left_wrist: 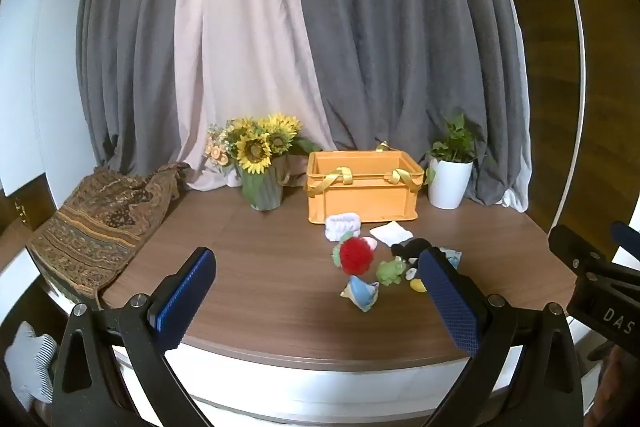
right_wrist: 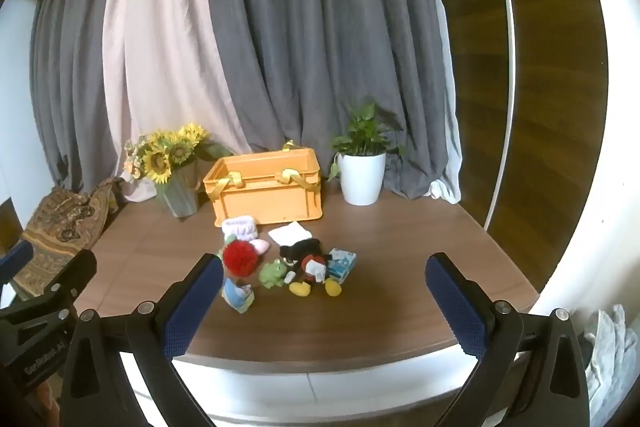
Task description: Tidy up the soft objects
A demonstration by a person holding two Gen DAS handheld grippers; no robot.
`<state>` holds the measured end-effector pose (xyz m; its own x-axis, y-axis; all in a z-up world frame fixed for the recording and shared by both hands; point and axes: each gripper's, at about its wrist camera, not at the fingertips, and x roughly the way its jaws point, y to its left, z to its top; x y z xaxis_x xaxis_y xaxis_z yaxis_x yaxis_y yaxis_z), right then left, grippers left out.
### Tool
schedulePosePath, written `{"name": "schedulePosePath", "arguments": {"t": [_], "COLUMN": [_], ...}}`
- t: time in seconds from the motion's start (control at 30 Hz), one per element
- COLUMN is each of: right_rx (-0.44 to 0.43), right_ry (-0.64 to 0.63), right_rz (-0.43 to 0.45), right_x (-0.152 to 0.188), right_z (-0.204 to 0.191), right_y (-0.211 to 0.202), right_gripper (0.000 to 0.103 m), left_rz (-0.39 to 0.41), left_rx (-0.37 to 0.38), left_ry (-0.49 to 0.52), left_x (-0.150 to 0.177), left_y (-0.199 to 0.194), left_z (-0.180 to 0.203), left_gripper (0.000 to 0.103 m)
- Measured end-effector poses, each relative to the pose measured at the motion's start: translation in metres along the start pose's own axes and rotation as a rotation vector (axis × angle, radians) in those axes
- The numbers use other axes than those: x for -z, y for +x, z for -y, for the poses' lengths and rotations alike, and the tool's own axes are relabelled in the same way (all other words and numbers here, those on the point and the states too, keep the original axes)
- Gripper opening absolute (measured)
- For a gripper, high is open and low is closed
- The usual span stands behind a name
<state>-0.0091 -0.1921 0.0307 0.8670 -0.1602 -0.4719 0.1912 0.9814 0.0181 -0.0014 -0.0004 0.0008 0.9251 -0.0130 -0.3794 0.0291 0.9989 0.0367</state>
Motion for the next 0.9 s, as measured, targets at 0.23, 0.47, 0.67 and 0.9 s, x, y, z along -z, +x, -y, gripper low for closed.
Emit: {"name": "schedulePosePath", "arguments": {"t": [0.23, 0.47, 0.67, 0.9], "right_rx": [0.001, -0.005, -0.007, -0.008], "right_ry": [0.001, 0.004, 0.005, 0.004], "right_rz": [0.011, 0.009, 0.008, 0.014], "right_x": [0.001, 0.000, -0.002, 0.000], "right_z": [0.004, 0.006, 0.007, 0.008], "right_y": [0.001, 0.002, 0.002, 0.001], "right_gripper": [0.103, 0.103, 0.103, 0.103], "left_rz": [0.025, 0.018, 0.019, 0.024], "left_rx": [-0.023, -0.012, -0.017, -0.026], "left_ry": [0.025, 0.004, 0.005, 0.003], "left_x": [0.009, 0.003, -0.001, -0.003], "left_y": [0.001, 0.000, -0.001, -0.002], "left_z": [0.021, 0.006, 0.005, 0.006], "left_gripper": [0.103, 0.103, 0.103, 0.103]}}
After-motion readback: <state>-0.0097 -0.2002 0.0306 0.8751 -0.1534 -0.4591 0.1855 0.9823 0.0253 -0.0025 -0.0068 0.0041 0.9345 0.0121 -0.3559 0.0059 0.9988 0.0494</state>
